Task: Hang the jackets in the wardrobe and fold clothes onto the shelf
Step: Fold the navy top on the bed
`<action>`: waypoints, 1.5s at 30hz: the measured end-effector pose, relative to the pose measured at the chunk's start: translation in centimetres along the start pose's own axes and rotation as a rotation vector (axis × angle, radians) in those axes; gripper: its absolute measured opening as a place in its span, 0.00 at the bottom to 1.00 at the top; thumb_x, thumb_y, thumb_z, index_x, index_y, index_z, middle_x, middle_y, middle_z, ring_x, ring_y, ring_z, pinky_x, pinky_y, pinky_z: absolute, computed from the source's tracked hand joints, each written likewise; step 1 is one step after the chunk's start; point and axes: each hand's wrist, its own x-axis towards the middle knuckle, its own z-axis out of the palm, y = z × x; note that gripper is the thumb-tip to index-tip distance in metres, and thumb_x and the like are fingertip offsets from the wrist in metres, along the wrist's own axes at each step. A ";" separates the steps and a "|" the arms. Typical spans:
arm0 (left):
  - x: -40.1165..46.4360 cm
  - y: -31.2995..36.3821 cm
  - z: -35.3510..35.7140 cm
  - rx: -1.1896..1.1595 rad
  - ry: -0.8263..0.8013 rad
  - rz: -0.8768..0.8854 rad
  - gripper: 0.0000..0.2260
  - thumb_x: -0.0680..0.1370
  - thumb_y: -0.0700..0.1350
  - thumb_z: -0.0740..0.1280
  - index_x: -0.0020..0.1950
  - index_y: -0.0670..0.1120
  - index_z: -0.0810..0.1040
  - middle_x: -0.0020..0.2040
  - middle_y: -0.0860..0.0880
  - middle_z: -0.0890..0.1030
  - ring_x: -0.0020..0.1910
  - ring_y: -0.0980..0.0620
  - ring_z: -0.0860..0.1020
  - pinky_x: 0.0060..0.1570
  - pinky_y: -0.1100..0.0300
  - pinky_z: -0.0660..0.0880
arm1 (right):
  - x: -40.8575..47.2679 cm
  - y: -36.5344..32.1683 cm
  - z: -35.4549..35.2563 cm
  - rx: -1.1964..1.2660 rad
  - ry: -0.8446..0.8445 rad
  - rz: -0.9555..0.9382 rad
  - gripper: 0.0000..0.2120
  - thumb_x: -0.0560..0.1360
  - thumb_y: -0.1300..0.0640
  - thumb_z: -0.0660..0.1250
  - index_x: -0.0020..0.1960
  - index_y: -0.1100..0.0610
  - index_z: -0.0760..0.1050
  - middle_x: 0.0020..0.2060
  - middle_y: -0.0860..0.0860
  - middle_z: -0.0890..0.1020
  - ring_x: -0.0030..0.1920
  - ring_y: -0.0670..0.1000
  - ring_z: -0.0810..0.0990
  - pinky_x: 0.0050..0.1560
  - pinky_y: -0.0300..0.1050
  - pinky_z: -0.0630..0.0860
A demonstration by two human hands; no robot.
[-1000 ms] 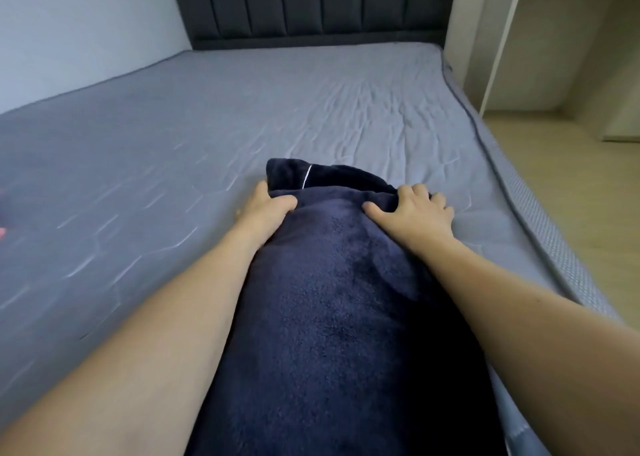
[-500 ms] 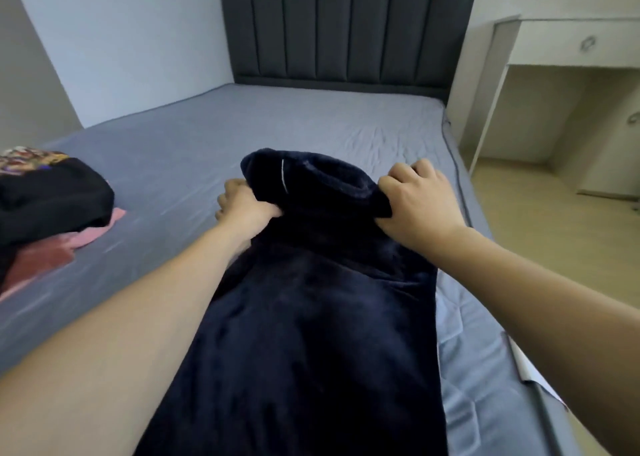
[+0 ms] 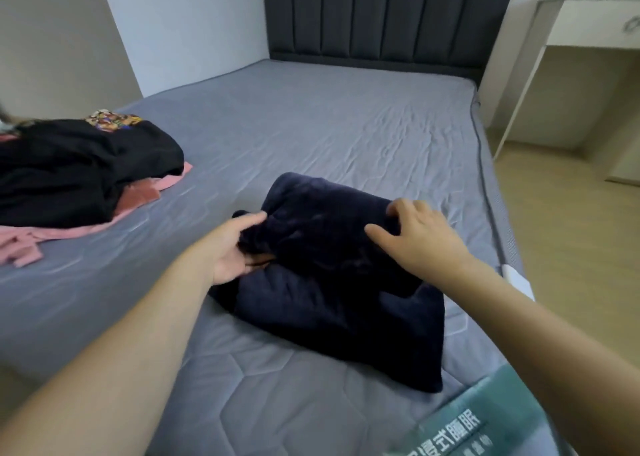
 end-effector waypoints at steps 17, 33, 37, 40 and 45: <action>-7.2 -1.6 1.1 0.606 0.352 -0.142 0.18 0.66 0.39 0.66 0.54 0.40 0.73 0.45 0.41 0.75 0.42 0.43 0.74 0.42 0.55 0.73 | -5.3 3.1 -2.3 0.329 -0.819 0.429 0.40 0.71 0.48 0.75 0.71 0.53 0.52 0.50 0.61 0.76 0.27 0.51 0.77 0.30 0.45 0.76; -0.9 -8.1 5.0 1.580 0.078 0.354 0.30 0.70 0.73 0.32 0.71 0.71 0.31 0.76 0.62 0.30 0.74 0.57 0.28 0.67 0.30 0.30 | 0.9 1.8 6.9 -0.089 -0.088 0.078 0.27 0.80 0.40 0.47 0.76 0.51 0.59 0.74 0.55 0.63 0.74 0.57 0.59 0.74 0.61 0.52; -1.5 -5.3 7.2 1.495 0.151 0.367 0.29 0.70 0.74 0.41 0.70 0.72 0.52 0.77 0.63 0.40 0.76 0.57 0.33 0.66 0.31 0.31 | -0.7 4.4 10.2 -0.010 -0.035 0.139 0.28 0.80 0.39 0.45 0.78 0.45 0.51 0.78 0.55 0.55 0.77 0.58 0.51 0.75 0.58 0.47; 0.1 -1.0 11.0 1.323 0.392 0.625 0.29 0.71 0.71 0.43 0.67 0.60 0.60 0.77 0.57 0.47 0.77 0.55 0.41 0.67 0.30 0.35 | -0.3 4.4 10.4 -0.046 0.024 0.122 0.29 0.79 0.39 0.45 0.78 0.45 0.52 0.77 0.54 0.56 0.76 0.58 0.53 0.74 0.60 0.48; 4.0 -1.9 9.1 1.379 0.399 0.296 0.32 0.73 0.74 0.39 0.76 0.67 0.46 0.80 0.55 0.44 0.79 0.46 0.42 0.68 0.27 0.41 | -0.5 5.2 10.9 0.052 0.009 0.236 0.33 0.74 0.30 0.41 0.76 0.39 0.50 0.77 0.49 0.54 0.77 0.54 0.49 0.72 0.67 0.47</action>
